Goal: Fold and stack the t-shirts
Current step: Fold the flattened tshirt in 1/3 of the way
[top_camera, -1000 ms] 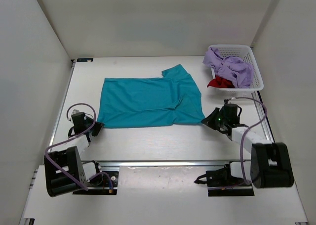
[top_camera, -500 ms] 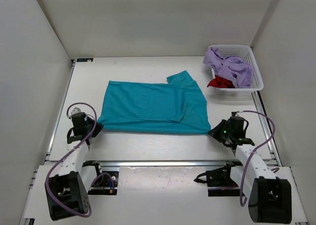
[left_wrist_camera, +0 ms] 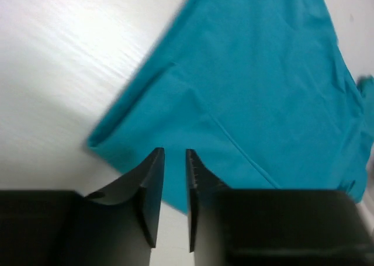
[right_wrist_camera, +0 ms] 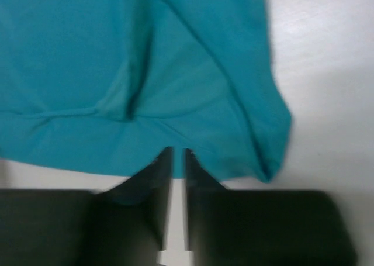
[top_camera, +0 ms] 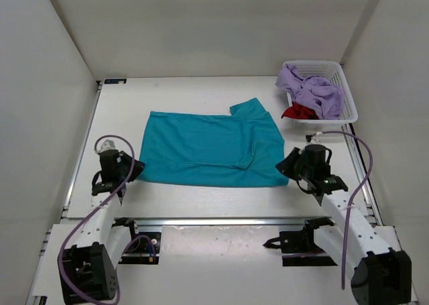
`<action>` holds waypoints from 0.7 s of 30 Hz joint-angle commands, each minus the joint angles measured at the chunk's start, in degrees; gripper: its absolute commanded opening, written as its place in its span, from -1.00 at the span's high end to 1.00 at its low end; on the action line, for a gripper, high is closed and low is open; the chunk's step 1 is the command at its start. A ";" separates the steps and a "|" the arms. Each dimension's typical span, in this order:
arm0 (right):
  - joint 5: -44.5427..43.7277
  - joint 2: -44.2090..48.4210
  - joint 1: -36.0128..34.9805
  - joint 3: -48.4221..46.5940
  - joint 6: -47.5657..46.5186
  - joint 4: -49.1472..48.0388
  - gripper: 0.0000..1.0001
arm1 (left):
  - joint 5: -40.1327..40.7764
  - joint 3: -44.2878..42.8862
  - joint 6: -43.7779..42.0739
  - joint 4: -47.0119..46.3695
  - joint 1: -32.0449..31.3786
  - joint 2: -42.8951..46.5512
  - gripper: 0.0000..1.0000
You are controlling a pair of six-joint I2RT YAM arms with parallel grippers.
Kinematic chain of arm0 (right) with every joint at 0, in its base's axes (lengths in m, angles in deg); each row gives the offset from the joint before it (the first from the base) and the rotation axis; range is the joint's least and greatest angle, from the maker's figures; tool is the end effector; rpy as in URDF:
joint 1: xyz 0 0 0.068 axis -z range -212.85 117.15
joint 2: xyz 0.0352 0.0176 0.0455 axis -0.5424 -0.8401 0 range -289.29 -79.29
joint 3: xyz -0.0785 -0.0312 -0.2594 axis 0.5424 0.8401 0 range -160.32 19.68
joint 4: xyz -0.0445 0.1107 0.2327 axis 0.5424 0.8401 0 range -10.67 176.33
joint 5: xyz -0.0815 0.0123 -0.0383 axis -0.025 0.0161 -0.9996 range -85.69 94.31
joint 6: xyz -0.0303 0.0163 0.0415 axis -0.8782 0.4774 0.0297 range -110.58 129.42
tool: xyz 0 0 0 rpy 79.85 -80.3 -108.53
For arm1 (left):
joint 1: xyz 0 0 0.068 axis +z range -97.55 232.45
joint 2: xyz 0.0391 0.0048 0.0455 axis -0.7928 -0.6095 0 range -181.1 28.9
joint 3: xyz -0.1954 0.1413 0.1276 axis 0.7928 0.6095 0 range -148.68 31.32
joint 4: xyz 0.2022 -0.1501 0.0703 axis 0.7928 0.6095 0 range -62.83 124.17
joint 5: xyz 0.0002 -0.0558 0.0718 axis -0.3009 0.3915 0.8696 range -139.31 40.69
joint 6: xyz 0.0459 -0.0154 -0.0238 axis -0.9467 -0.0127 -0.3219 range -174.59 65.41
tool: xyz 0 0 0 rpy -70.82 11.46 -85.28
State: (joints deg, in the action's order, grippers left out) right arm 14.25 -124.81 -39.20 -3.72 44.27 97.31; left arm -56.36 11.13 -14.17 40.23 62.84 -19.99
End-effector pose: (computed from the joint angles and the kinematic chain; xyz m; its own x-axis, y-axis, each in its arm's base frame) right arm 0.1664 0.0247 0.1949 -0.6626 0.4925 -0.5642 0.1687 0.8321 0.5283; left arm 0.1697 0.0268 0.1746 -0.4410 -0.7351 -0.5149 -0.4924 0.6778 -0.5460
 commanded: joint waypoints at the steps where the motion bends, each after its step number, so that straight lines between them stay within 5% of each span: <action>1: -2.46 -5.52 -7.68 -3.93 -0.58 -4.68 0.92 | -2.29 -1.61 0.35 -5.05 -9.73 -1.11 0.45; 4: -1.76 -14.12 -14.81 -6.56 -1.19 -10.75 1.00 | 8.77 -2.49 1.93 -9.44 -27.99 -4.80 0.61; 7: -2.28 -22.66 -18.16 -8.24 -1.28 -15.15 1.00 | 10.13 -4.07 3.25 -14.79 -37.45 -10.17 0.67; 12: -0.27 -30.94 -18.79 -10.79 -3.03 -20.26 1.00 | 6.08 -3.99 4.04 -20.61 -36.59 -19.22 0.73; 21: 0.96 -38.76 -20.10 -14.30 -2.68 -21.76 1.00 | 3.88 1.38 3.61 -24.22 -29.21 -18.18 0.67</action>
State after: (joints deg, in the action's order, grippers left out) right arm 15.30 -162.64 -58.63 -15.15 42.24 78.97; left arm -51.49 10.83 -10.56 18.46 31.89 -40.38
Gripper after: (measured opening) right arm 0.004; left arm 0.157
